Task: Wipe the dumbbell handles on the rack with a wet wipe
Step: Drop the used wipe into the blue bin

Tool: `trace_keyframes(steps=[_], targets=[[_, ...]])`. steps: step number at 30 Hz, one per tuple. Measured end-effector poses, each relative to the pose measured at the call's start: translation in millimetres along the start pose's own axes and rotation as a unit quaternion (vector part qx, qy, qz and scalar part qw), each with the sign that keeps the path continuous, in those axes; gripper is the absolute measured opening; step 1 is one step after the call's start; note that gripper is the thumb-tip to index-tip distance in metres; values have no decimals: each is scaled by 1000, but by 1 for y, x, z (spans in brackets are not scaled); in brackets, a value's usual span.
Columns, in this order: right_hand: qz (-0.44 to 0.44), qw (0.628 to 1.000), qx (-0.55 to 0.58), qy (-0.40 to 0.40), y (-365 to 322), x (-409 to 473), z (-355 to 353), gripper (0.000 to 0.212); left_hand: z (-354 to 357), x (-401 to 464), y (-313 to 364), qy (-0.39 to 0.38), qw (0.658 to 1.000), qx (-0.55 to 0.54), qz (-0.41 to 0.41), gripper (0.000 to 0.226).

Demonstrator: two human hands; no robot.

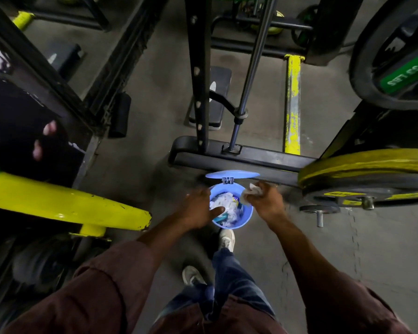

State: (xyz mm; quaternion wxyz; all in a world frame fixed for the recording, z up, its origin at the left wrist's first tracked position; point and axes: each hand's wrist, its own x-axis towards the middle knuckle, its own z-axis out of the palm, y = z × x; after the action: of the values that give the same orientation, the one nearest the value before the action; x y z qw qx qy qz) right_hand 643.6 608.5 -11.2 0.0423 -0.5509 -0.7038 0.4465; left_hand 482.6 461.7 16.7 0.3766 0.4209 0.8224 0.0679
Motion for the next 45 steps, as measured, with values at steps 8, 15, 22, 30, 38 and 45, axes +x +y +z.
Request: trace_keyframes(steps=[8, 15, 22, 30, 38, 45], targets=[[34, 999, -2, 5, 8, 15, 22, 19, 4, 7, 7, -12, 1000, 12, -22, 57], [127, 973, 189, -30, 49, 63, 54, 42, 19, 17, 1, -44, 999, 19, -26, 67], [197, 956, 214, -17, 80, 65, 61, 55, 27, 27, -9, -57, 998, 13, -22, 68], [166, 966, 196, 12, 78, 51, 37, 26, 26, 27, -3, -47, 998, 18, -31, 57], [42, 992, 114, -24, 42, 22, 15, 30, 24, 10, -2, -17, 999, -4, -27, 55], [-7, 1000, -2, 10, 30, -4, 11, 23, 21, -17, -6, 3, 1000, -9, 2, 62]])
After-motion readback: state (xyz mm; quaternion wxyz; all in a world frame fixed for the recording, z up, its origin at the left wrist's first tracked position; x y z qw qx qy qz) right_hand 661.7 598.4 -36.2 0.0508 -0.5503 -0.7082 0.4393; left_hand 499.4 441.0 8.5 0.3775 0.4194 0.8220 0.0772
